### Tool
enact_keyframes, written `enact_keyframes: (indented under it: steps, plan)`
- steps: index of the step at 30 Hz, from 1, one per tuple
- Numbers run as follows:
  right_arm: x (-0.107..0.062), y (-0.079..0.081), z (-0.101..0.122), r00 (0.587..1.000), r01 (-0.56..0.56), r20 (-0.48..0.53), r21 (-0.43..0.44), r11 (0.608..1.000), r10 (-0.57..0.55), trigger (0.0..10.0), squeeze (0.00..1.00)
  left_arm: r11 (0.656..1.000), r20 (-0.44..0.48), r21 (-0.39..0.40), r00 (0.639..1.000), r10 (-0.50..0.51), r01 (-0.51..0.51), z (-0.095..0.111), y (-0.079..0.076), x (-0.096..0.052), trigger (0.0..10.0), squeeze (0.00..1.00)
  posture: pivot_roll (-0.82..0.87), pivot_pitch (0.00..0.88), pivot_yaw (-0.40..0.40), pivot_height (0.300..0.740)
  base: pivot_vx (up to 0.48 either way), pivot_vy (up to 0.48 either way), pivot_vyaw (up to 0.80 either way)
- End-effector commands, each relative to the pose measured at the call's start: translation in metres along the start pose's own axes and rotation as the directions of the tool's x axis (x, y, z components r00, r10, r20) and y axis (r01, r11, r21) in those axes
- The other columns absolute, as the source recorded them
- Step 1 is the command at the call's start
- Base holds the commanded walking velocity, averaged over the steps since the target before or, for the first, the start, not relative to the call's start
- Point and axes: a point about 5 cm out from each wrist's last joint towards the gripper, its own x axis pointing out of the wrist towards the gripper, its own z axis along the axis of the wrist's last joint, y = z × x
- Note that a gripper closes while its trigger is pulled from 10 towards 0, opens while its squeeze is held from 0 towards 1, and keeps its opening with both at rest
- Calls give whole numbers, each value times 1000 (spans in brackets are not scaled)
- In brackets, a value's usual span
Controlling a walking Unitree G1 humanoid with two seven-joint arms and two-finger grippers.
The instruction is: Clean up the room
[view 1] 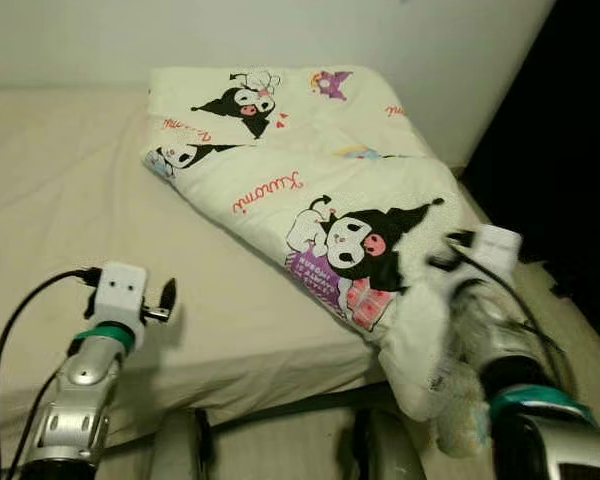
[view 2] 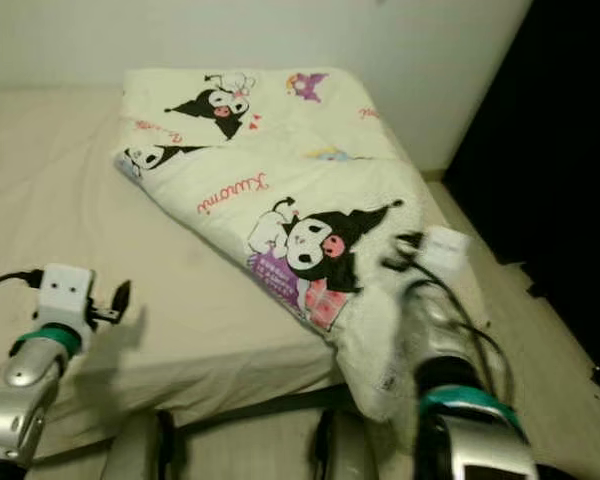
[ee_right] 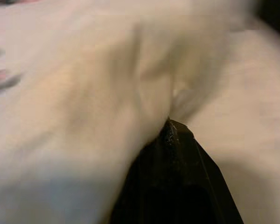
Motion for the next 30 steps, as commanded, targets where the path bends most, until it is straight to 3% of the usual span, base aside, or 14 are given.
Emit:
enact_keyframes:
  steps: [1, 5, 7, 8, 10, 11, 12, 13, 14, 16, 18, 23, 29, 30]
  plan:
    - [0, 6, -7, 998, -51, -33, -2, 999, 51, 10000, 0, 1000, -23, -2, 1000, 7, -7, -6, 2, -2, 10000, 0, 166, 0, -12, 556, 0, 0, 0]
    - [-1, 40, -15, 965, -258, -48, 11, 966, 259, 10000, 0, 1000, -15, -4, 1000, 8, -8, -4, 2, -2, 10000, 0, 166, 0, -12, 556, 0, 0, 0]
    - [-5, 63, -17, 898, -435, -38, 74, 898, 438, 10000, 0, 1000, -5, -11, 1000, 9, -9, -1, 3, 0, 10000, 0, 166, 0, -12, 556, 0, 0, 0]
    - [-5, 63, -17, 898, -435, -38, 74, 898, 438, 10000, 0, 1000, -5, -11, 1000, 9, -9, -1, 3, 0, 10000, 0, 166, 0, -12, 556, 0, 0, 0]
    - [-13, 83, -14, 774, -628, 6, 141, 765, 633, 10000, 0, 1000, 4, -18, 1000, 11, -11, 2, 3, 1, 10000, 0, 166, 0, -12, 556, 0, 0, 0]
    - [-13, 83, -14, 774, -628, 6, 141, 765, 633, 10000, 0, 1000, 4, -18, 1000, 11, -11, 2, 3, 1, 10000, 0, 166, 0, -12, 556, 0, 0, 0]
    - [-25, 89, -9, 671, -735, 58, 187, 652, 739, 10000, 0, 1000, 8, -22, 1000, 12, -12, 3, 3, 2, 10000, 0, 162, 0, -20, 556, 0, 0, 0]
    - [-25, 89, -9, 671, -735, 58, 187, 652, 739, 10000, 0, 1000, 8, -22, 1000, 12, -12, 3, 3, 2, 10000, 0, 162, 0, -20, 556, 0, 0, 0]
    - [-37, 91, -4, 580, -806, 105, 217, 551, 808, 10000, 0, 1000, 11, -25, 1000, 14, -13, 3, 2, 2, 10000, 0, 162, 0, -20, 556, 0, 0, 0]
    - [-61, 84, -1, 453, -876, 166, 267, 402, 876, 10000, 0, 999, 13, -33, 1000, 15, -14, 3, 1, 2, 10000, 0, 162, 0, -20, 556, 0, 0, 0]
    - [-84, 68, -3, 384, -897, 188, 308, 317, 904, 10000, 0, 999, 13, -40, 1000, 11, -11, 2, -1, 1, 10000, 0, 149, 0, -18, 556, 0, 0, 0]
    - [-125, 37, -21, 312, -901, 135, 357, 248, 940, 10000, 0, 999, 12, -45, 1000, 2, -2, 1, -3, 1, 10000, 0, 149, 0, -18, 556, 0, 0, 0]
    - [-131, 2, -36, 442, -844, 104, 384, 374, 891, 10000, 0, 999, 16, -43, 1000, -8, 9, 2, -5, 3, 10000, 0, 140, 0, -10, 556, 0, 0, 0]
    - [-125, -13, -15, 530, -814, 229, 409, 413, 817, 10000, 0, 999, 26, -43, 1000, -12, 13, 6, -6, 7, 10000, 0, 129, 0, -3, 556, 0, 0, 0]
